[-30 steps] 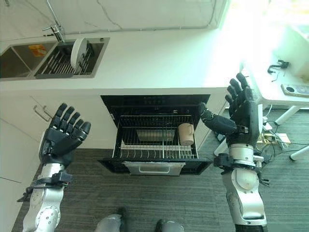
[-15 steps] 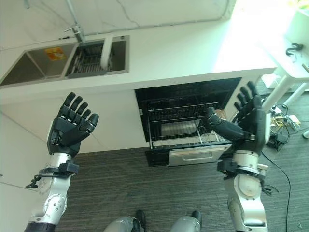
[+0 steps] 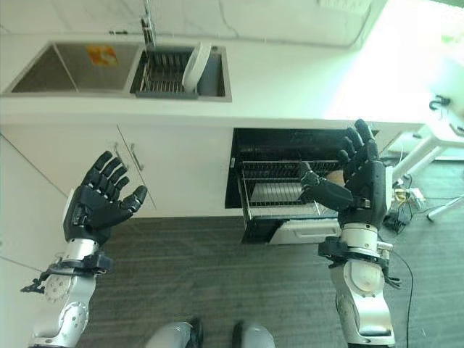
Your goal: Place the dishes in the dishwasher.
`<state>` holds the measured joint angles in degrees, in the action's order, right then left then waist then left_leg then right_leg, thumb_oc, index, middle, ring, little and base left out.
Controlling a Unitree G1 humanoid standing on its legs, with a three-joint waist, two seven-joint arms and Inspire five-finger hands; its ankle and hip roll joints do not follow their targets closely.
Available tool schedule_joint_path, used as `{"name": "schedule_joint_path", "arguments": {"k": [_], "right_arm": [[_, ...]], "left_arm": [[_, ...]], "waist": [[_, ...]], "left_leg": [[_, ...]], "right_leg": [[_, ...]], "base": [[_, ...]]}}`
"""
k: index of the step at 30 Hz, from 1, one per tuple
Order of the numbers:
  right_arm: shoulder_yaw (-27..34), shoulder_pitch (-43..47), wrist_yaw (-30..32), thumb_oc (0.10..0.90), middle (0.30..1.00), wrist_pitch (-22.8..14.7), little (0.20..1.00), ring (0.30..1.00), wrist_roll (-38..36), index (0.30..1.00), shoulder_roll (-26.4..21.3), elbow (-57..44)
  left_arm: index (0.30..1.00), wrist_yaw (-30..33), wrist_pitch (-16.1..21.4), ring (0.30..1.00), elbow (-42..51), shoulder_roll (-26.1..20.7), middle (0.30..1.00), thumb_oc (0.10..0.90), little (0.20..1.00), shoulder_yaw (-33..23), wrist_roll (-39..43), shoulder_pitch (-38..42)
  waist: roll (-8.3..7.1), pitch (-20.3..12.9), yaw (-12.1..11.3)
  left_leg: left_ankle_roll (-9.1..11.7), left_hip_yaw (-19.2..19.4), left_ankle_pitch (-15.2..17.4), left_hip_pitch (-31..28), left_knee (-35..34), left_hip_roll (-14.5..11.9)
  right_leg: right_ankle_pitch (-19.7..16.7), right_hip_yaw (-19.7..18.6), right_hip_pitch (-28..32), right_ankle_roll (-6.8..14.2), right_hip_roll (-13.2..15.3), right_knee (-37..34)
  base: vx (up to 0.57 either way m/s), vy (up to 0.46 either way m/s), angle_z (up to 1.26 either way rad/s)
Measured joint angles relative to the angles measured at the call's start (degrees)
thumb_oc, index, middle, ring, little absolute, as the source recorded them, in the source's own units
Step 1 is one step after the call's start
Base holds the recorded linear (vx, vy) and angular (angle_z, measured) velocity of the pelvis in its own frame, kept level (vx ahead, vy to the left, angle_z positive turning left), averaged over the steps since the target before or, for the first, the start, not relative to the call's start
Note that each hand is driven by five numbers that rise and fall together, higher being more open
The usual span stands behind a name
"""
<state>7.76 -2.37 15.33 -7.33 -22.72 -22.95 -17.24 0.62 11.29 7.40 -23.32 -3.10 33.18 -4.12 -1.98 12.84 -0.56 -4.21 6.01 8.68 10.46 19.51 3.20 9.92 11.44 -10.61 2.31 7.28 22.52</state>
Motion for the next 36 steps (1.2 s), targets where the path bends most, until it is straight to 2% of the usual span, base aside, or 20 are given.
{"name": "schedule_joint_path", "arguments": {"k": [3,8,10,11,13,15,16,18,19,21,23,25,27,28,29,30,32,34,35,36], "right_arm": [[-0.34,0.13,-0.29,0.800,0.900,0.08,0.900,0.900,0.00,0.900,0.05,0.02],[-0.62,0.73,-0.37,0.800,0.900,0.11,0.900,0.900,0.03,0.900,-0.50,-0.02],[-1.07,0.86,-0.34,0.800,0.900,0.10,0.900,0.900,0.04,0.900,-1.04,0.03],[-1.65,1.19,-0.28,0.800,0.900,0.08,0.900,0.900,0.04,0.900,-1.25,0.28],[-2.73,2.06,-0.46,0.800,0.900,0.10,0.900,0.900,0.05,0.900,-1.55,2.16],[-2.66,2.29,-0.52,0.800,0.900,0.25,0.900,0.900,0.04,0.900,-1.83,3.26],[-2.65,2.35,-0.46,0.800,0.900,0.29,0.900,0.900,0.04,0.900,-1.94,3.77],[-2.12,2.78,-0.33,0.800,0.900,0.32,0.900,0.900,0.06,0.900,-2.28,4.11],[-2.33,2.89,-1.14,0.800,0.900,0.44,0.900,0.900,0.06,0.900,-2.24,5.14],[-1.03,0.99,-2.64,0.800,0.900,0.37,0.900,0.900,0.01,0.900,-2.32,6.00],[1.34,-1.56,-2.90,0.800,0.900,0.45,0.900,0.900,-0.05,0.900,-2.35,6.44],[2.67,-2.66,-2.95,0.800,0.900,0.84,0.900,0.900,-0.55,0.900,-2.40,6.43],[3.18,-2.64,-3.01,0.800,0.900,1.16,0.900,0.900,-0.55,0.900,-2.56,5.80],[3.13,-2.50,-3.00,0.800,0.900,1.17,0.900,0.900,-0.54,0.900,-2.58,5.53],[2.76,-2.58,-2.85,0.800,0.900,1.52,0.900,0.900,-0.55,0.900,-2.36,5.00],[2.48,-2.38,-2.47,0.800,0.900,1.57,0.900,0.900,-0.55,0.900,-2.29,3.62],[1.52,-1.20,-1.83,0.800,0.900,1.60,0.900,0.900,-0.48,0.900,-1.63,1.46],[0.34,0.65,-0.71,0.800,0.900,2.21,0.900,0.900,-0.44,0.900,0.07,1.46],[-0.19,0.97,-0.30,0.800,0.900,2.71,0.900,0.900,-0.45,0.900,0.24,1.47],[-0.91,1.05,-0.28,0.800,0.900,3.93,0.900,0.900,-0.42,0.900,1.02,1.47]], "left_arm": [[0.900,-0.02,0.15,0.900,1.54,-0.19,0.900,0.800,0.900,0.01,0.21,0.07],[0.900,-0.06,0.32,0.900,2.91,-0.12,0.900,0.800,0.900,0.08,2.67,0.00],[0.900,-0.16,0.55,0.900,2.98,0.00,0.900,0.800,0.900,0.16,3.52,0.00],[0.900,-0.30,0.67,0.900,2.98,0.02,0.900,0.800,0.900,0.21,4.43,0.02],[0.900,-0.96,0.77,0.900,2.97,0.66,0.900,0.800,0.900,0.22,4.88,0.05],[0.900,-2.14,2.12,0.900,3.00,2.57,0.900,0.800,0.900,0.23,4.89,0.08],[0.900,-2.58,2.29,0.900,3.01,2.55,0.900,0.800,0.900,0.34,4.91,0.21],[0.900,-3.29,2.71,0.900,3.13,2.44,0.900,0.800,0.900,0.78,4.97,0.83],[0.900,-3.83,3.04,0.900,3.06,2.40,0.900,0.800,0.900,0.80,6.44,0.51],[0.900,-3.93,3.89,0.900,2.18,2.51,0.900,0.800,0.900,1.11,7.23,0.06],[0.900,-4.61,4.31,0.900,1.68,3.33,0.900,0.800,0.900,1.29,7.23,-0.35],[0.900,-5.73,5.04,0.900,1.63,3.98,0.900,0.800,0.900,1.25,7.17,-1.25],[0.900,-6.12,5.06,0.900,1.65,3.97,0.900,0.800,0.900,1.26,7.12,-1.51],[0.900,-6.13,5.05,0.900,1.58,3.68,0.900,0.800,0.900,1.24,7.12,-1.01],[0.900,-6.06,5.04,0.900,1.54,3.46,0.900,0.800,0.900,1.22,7.14,-0.33],[0.900,-6.09,5.04,0.900,1.60,2.60,0.900,0.800,0.900,1.22,7.13,0.79],[0.900,-6.07,5.03,0.900,1.72,0.17,0.900,0.800,0.900,1.10,7.09,3.65],[0.900,-6.05,5.03,0.900,2.05,-0.55,0.900,0.800,0.900,1.01,6.90,7.05],[0.900,-5.98,5.03,0.900,2.38,-0.63,0.900,0.800,0.900,0.93,6.73,7.76],[0.900,-5.97,5.06,0.900,3.97,-0.58,0.900,0.800,0.900,0.23,6.38,7.44]], "waist": [[0.30,-0.07,-0.14],[0.83,-0.67,-1.23],[0.72,-0.68,-1.33],[0.32,-0.60,-1.42],[-0.86,-0.61,-1.46],[-0.87,-0.55,-1.23],[-0.68,-0.68,-1.03],[0.27,-1.15,-0.73],[1.46,-0.99,0.38],[2.40,-1.06,0.55],[3.71,-1.03,0.93],[4.07,-1.05,1.59],[4.38,-1.22,1.63],[4.30,-1.25,1.94],[3.24,-1.32,1.94],[3.08,-1.33,1.76],[3.04,-1.32,1.19],[2.93,-1.30,-0.78],[2.92,-1.30,-1.43],[2.75,-1.30,-1.49]], "left_leg": [[0.20,-0.23,-0.82,-2.18,-2.27,0.32],[1.78,0.25,-2.42,-4.86,-5.85,0.44],[3.76,1.73,-4.92,-7.11,-8.96,0.53],[5.81,2.99,-6.33,-7.14,-8.36,0.75],[8.46,4.95,-8.47,-3.95,-1.14,0.76],[7.19,7.94,-6.97,-0.39,6.16,-2.61],[7.08,9.46,-6.20,-0.46,4.91,-4.75],[7.47,9.60,-5.98,-0.83,-0.42,-8.37],[8.04,7.11,-5.79,1.72,-2.34,-14.56],[9.67,2.50,-6.77,5.00,-1.76,-17.38],[9.85,1.35,-7.17,7.69,-0.77,-18.45],[9.04,2.42,-6.89,8.44,-0.92,-17.26],[8.27,3.06,-7.16,6.76,-3.13,-15.57],[7.49,4.72,-10.77,4.98,-3.42,-14.05],[5.74,5.89,-9.30,4.26,-2.33,-11.35],[4.37,6.29,-7.57,4.32,-1.08,-9.38],[1.81,6.46,-5.28,4.13,0.28,-5.92],[-0.16,6.55,-3.65,2.56,-0.40,-3.55],[-0.75,6.33,-3.00,2.03,-0.28,-2.98],[-2.18,5.98,-2.20,-0.38,-1.32,-1.59]], "right_leg": [[-1.52,0.02,1.93,0.16,0.15,-1.52],[-0.20,-0.04,2.38,-0.80,-0.09,-0.24],[0.70,0.05,3.09,-1.48,0.15,0.22],[1.48,0.18,3.17,-2.00,0.77,1.04],[2.63,0.15,3.53,-2.86,2.88,1.74],[2.39,2.02,4.92,-3.93,2.47,0.56],[2.57,2.25,5.43,-4.00,1.97,0.17],[2.95,2.32,4.99,-3.90,0.26,-0.46],[2.85,2.27,4.72,-4.28,-2.29,-0.71],[3.67,1.59,4.35,-4.54,-3.24,0.20],[5.22,0.55,3.70,-4.63,-2.95,1.92],[5.73,-0.84,4.00,-2.96,-1.56,1.94],[5.85,-2.54,4.82,0.38,0.40,2.11],[6.48,-3.29,6.28,2.59,2.24,2.26],[5.89,-3.39,7.51,3.81,4.81,1.47],[4.74,-3.15,9.00,5.03,6.72,-0.58],[2.48,-2.64,11.04,5.43,9.85,-2.24],[-2.05,-2.48,12.23,4.81,11.58,-2.80],[-3.95,-2.58,12.74,5.71,12.02,-2.83],[-7.40,-2.54,13.75,4.98,13.05,-1.89]], "base": [[0.16,-0.208,0.00],[0.13,-0.170,-0.03],[0.08,-0.153,0.07],[0.06,-0.121,0.14],[0.07,-0.044,0.18],[0.14,0.082,0.22],[0.17,0.173,0.15],[0.22,0.284,0.02],[0.25,0.284,-0.17],[0.24,0.257,-0.33],[0.30,0.326,-0.30],[0.27,0.344,-0.27],[0.24,0.333,-0.32],[0.26,0.345,-0.13],[0.28,0.371,0.04],[0.26,0.358,0.21],[0.26,0.360,0.32],[0.32,0.423,0.24],[0.38,0.488,0.25],[0.33,0.430,0.19]]}}
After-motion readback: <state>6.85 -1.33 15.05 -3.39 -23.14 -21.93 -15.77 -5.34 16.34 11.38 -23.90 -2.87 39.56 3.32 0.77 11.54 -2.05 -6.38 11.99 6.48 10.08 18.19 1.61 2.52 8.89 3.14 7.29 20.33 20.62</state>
